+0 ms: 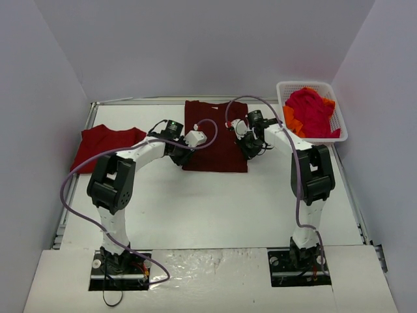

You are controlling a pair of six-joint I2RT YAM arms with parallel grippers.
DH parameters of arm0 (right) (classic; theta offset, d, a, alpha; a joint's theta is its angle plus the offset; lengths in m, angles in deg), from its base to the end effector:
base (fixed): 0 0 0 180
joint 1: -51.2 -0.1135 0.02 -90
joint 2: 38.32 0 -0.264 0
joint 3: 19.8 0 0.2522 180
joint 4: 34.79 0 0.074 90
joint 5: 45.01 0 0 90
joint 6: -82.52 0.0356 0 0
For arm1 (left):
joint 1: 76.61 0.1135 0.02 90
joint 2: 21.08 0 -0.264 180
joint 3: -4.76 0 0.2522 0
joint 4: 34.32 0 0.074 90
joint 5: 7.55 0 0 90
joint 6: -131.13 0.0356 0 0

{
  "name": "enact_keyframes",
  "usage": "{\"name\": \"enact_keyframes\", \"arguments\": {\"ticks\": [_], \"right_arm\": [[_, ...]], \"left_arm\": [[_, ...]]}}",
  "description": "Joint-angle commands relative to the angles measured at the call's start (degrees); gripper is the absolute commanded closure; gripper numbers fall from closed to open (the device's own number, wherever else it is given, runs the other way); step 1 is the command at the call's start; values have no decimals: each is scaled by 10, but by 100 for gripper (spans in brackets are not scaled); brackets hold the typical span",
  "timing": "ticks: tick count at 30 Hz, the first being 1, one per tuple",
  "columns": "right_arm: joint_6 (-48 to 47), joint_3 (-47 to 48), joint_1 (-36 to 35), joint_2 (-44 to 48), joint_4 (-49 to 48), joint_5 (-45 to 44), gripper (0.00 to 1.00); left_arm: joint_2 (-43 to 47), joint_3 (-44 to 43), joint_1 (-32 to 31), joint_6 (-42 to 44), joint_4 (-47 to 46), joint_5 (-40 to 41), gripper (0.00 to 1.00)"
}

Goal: Fold and stack the t-shirts
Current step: Grab one side of the 2/3 rectangular tshirt with both arms

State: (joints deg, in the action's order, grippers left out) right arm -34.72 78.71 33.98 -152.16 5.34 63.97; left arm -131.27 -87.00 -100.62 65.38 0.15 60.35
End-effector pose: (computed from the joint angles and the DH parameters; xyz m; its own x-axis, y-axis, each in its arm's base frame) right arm 0.4082 0.1386 0.1996 -0.4908 -0.6053 -0.6267 -0.7656 0.6429 -0.0213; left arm 0.3736 -0.1811 0.1962 -0.4243 0.6056 -0.6732 0.8320 0.5542 -0.0258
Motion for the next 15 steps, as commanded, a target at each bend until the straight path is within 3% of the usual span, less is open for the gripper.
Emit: {"name": "enact_keyframes", "arguments": {"ticks": [1, 6, 15], "right_arm": [[-5, 13, 5, 8, 30, -4, 100], [-8, 5, 14, 14, 30, -14, 93], [-7, 9, 31, 3, 31, -31, 80]], "left_arm": [[2, -18, -1, 28, 8, 14, 77], [37, 0, -20, 71, 9, 21, 67], [128, 55, -80, 143, 25, 75, 61]]}}
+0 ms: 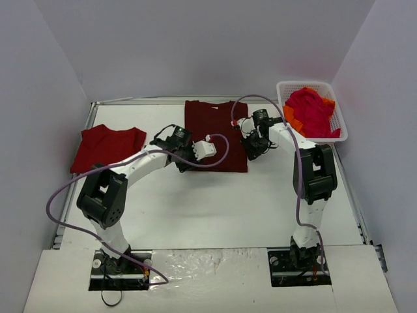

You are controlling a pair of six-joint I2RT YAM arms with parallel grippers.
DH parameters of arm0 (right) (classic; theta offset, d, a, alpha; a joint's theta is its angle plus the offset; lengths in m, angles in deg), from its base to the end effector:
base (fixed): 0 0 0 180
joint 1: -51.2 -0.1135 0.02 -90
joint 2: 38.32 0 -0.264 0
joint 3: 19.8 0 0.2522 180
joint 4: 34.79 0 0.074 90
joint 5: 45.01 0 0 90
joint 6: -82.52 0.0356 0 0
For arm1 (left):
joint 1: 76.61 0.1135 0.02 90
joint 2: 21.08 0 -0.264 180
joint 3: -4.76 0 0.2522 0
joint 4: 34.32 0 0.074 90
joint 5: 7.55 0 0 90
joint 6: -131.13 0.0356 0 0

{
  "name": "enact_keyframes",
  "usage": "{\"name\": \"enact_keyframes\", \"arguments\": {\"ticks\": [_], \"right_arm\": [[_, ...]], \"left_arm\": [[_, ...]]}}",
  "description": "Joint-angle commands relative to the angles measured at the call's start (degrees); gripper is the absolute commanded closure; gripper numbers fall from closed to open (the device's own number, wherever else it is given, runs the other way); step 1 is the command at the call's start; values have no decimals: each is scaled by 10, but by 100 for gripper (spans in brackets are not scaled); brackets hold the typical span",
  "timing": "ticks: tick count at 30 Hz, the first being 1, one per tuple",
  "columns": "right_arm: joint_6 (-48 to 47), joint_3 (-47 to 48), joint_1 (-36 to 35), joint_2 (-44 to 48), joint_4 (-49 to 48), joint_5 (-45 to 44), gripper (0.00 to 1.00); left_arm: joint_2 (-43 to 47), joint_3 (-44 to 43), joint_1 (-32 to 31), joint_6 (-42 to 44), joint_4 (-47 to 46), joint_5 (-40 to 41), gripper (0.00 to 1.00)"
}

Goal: Fold and stack the t-shirts
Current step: Grab one side of the 2/3 rectangular tshirt with both arms

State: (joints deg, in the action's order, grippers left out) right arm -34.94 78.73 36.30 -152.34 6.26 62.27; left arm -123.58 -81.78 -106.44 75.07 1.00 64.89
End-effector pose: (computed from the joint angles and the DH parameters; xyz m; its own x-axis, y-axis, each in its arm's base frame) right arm 0.4129 0.1208 0.1972 -0.5292 -0.5964 -0.6035 -0.7301 0.6825 -0.0344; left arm 0.3305 -0.2019 0.2177 -0.2053 0.7313 -0.6504 0.9072 0.3916 0.1540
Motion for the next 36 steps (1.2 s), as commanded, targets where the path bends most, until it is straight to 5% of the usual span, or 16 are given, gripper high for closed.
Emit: {"name": "enact_keyframes", "arguments": {"ticks": [1, 19, 36], "right_arm": [[-5, 10, 8, 3, 21, -15, 78], [-7, 14, 15, -2, 24, -16, 70], [-14, 17, 16, -16, 27, -24, 68]], "left_arm": [[54, 8, -29, 66, 19, 39, 61], [-32, 50, -44, 167, -49, 154, 60], [3, 88, -72, 161, -94, 169, 60]]}}
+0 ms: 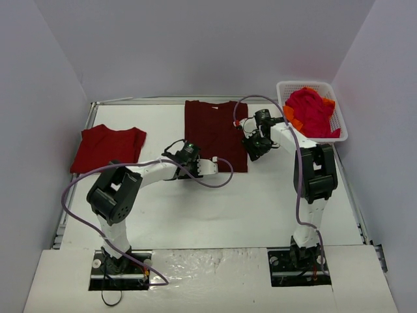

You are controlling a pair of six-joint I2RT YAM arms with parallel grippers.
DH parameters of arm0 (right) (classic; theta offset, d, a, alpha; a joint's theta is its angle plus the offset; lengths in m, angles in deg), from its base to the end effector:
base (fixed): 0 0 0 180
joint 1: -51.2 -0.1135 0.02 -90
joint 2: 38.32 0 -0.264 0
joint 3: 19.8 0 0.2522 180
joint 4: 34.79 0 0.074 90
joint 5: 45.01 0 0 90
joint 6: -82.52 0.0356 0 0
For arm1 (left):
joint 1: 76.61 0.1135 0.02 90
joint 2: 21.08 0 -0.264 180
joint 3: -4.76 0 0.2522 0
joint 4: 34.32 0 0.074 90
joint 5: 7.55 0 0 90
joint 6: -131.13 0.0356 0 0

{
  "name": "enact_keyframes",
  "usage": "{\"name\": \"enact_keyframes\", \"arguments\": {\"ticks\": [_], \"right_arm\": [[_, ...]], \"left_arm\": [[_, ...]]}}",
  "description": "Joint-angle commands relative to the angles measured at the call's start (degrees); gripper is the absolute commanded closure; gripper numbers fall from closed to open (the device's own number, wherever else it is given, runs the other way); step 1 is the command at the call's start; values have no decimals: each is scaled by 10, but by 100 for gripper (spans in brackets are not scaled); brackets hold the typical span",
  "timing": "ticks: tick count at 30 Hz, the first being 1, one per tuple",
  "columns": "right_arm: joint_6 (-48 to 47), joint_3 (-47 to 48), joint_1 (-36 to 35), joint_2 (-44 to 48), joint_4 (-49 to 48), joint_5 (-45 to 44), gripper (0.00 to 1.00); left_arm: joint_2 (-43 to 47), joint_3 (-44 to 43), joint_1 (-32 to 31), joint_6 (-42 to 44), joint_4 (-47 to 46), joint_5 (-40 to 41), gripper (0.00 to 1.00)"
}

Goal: Fold and stack the t-shirts
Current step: Grab one side of the 2/3 rectangular tshirt with both arms

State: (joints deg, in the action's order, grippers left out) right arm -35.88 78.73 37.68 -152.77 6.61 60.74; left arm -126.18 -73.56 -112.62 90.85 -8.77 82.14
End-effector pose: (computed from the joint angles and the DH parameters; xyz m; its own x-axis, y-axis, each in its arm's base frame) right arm 0.4161 0.1100 0.1935 -0.5451 -0.6019 -0.5836 -0.7125 0.6994 -0.0558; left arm 0.3080 -0.2241 0.1680 0.0366 0.9165 -0.3984 0.8703 0.1667 0.4634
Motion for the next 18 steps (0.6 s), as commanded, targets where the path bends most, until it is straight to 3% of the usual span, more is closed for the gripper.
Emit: {"name": "enact_keyframes", "arguments": {"ticks": [1, 18], "right_arm": [[-5, 17, 2, -11, 22, -9, 68], [-10, 16, 3, -18, 26, -9, 67]], "left_arm": [[29, 6, -12, 2, 3, -2, 60], [-30, -9, -15, 19, -48, 41, 60]]}}
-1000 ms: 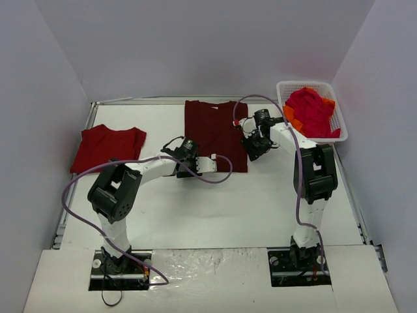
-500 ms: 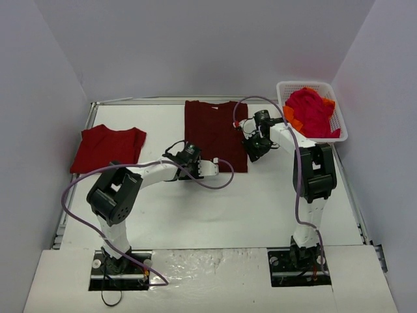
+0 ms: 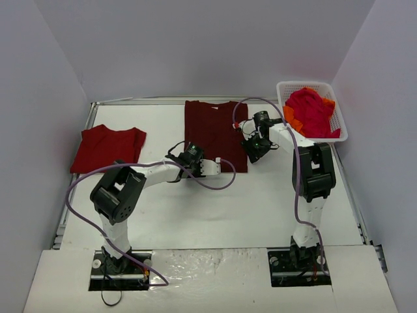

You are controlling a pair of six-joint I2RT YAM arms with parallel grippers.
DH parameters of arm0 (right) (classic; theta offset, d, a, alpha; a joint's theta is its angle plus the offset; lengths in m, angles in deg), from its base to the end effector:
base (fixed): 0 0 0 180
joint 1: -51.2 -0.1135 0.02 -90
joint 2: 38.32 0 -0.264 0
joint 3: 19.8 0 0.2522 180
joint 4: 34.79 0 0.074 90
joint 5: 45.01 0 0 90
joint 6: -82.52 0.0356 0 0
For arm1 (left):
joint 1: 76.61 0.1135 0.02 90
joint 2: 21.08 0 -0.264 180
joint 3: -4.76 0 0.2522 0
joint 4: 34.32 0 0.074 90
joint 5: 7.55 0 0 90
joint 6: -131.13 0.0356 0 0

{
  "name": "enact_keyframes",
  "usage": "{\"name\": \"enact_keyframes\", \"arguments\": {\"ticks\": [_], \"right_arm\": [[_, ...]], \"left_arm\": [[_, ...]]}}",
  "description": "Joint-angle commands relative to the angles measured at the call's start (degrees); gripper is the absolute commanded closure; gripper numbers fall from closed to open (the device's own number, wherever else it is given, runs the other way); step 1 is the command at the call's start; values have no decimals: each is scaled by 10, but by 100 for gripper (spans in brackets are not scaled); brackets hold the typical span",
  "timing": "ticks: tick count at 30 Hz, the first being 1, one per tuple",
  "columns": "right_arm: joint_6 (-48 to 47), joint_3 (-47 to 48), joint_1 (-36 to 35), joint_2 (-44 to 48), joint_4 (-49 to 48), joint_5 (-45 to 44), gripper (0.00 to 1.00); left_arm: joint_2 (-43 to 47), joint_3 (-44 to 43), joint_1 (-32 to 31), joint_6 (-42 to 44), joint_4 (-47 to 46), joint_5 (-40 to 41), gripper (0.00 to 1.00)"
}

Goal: Fold and stack the t-shirts
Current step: Grab one side of the 2/3 rectangular tshirt with both arms

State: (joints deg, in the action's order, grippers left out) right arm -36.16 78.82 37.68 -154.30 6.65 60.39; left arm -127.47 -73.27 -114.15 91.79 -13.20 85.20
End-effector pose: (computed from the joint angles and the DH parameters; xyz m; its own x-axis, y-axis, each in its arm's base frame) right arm 0.4183 0.1103 0.1829 -0.5573 -0.6099 -0.5635 -0.7142 0.6982 -0.0493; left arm 0.3084 -0.2348 0.1637 0.0695 0.9209 -0.3837 0.8363 0.1559 0.5256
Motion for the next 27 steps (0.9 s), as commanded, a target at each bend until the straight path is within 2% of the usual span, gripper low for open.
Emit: {"name": "enact_keyframes", "arguments": {"ticks": [1, 4, 9, 10, 18, 22, 27], "right_arm": [[-8, 15, 3, -4, 26, -5, 67], [-8, 15, 4, -4, 25, -5, 67], [-8, 15, 4, -3, 26, -3, 68], [-8, 15, 4, 0, 28, -2, 68], [-9, 14, 8, 21, 30, -6, 68], [-15, 16, 10, 44, 37, -3, 67], [-49, 0, 10, 100, 53, 79, 62]], "left_arm": [[-21, -12, 1, 10, -7, 13, 60], [-27, -15, 1, 10, -8, 19, 65], [-28, -20, 2, 5, 6, 17, 94], [-27, -22, 2, 5, 12, 17, 97], [3, -25, 4, -23, 29, -13, 98], [35, -44, 4, -38, 78, -48, 98], [63, -60, 19, -60, 118, -99, 98]]}}
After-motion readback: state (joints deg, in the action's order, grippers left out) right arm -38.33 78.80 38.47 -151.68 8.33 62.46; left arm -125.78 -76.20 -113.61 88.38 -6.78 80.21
